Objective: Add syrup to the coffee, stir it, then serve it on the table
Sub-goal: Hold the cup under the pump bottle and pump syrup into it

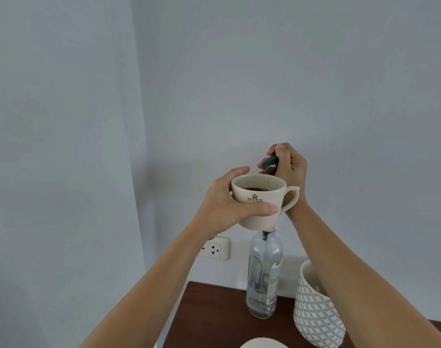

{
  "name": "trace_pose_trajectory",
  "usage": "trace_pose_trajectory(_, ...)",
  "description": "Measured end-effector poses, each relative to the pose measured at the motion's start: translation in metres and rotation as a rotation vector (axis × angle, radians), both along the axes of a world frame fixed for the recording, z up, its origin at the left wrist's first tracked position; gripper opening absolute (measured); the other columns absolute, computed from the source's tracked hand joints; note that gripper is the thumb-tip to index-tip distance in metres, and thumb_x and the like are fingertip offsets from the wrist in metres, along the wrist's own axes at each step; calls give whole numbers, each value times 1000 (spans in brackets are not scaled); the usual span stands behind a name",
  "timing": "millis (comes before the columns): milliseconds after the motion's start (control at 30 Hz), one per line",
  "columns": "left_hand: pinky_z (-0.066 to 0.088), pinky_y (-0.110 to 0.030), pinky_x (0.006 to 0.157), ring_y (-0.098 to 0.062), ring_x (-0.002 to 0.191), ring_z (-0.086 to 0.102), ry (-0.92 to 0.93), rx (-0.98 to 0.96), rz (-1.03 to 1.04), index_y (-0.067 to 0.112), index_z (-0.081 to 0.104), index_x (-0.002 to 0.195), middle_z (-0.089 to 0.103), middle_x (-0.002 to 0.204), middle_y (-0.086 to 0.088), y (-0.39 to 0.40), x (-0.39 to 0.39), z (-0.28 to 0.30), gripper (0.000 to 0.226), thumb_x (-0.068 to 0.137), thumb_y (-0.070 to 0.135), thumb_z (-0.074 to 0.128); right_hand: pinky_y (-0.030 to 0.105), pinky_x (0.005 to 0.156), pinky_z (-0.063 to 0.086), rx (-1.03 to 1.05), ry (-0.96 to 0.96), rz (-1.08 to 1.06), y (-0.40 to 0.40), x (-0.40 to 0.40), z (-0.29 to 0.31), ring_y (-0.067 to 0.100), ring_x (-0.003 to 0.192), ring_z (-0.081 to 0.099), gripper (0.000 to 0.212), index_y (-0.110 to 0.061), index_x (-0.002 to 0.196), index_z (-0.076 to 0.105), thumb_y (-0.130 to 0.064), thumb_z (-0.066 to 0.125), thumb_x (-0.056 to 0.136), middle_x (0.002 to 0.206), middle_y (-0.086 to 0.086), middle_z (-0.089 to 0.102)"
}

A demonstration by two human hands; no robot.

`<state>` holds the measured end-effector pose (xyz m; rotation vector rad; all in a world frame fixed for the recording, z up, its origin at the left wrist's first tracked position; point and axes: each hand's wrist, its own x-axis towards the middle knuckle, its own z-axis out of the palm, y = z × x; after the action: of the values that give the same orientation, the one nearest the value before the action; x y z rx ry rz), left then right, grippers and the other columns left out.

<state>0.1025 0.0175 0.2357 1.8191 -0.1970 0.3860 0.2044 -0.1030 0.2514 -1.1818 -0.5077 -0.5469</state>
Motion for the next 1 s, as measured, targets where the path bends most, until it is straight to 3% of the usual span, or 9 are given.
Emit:
trace_pose_trajectory(333,56,-20,83,-7,105,69,-1,0,2,27,52,144,70,120,8,0,1,-2,116,35,46,89,35,52,44,-22,-2,-9,-1,-1,0,31,58,54,28,-6,71,60,-17,45,93,74,41,57)
trace_pose_trajectory(500,57,-22,86,-8,108,68,-8,10,2,27,52,144,69,122,8,0,0,-2,116,36,47,89,27,46,43,-29,-9,-14,-1,0,0,30,57,53,30,-8,70,59,-12,44,95,75,43,56)
trace_pose_trajectory(633,56,-19,82,-6,106,68,-9,21,0,26,51,145,69,121,7,1,1,-1,115,38,43,92,33,52,44,-36,-20,-26,-1,0,-1,32,61,56,29,-10,69,60,-15,44,93,75,42,56)
trace_pose_trajectory(800,56,-19,82,-6,106,68,4,10,1,28,52,143,70,121,8,1,3,-2,115,36,45,90,25,44,43,-33,-18,-24,-1,0,-1,26,52,54,28,-3,73,58,-9,43,96,75,42,57)
trace_pose_trajectory(900,54,-17,80,-3,103,67,23,20,-2,26,51,144,69,120,8,2,3,-1,107,48,30,98,29,47,44,-19,4,1,-1,0,-1,26,51,54,29,-7,72,59,-14,45,96,68,33,59)
trace_pose_trajectory(1000,53,-17,81,-2,103,66,25,15,-16,25,50,145,69,121,7,2,3,2,100,57,21,97,26,44,46,7,20,34,-2,-2,2,20,50,58,30,-5,75,60,-15,45,99,57,7,61)
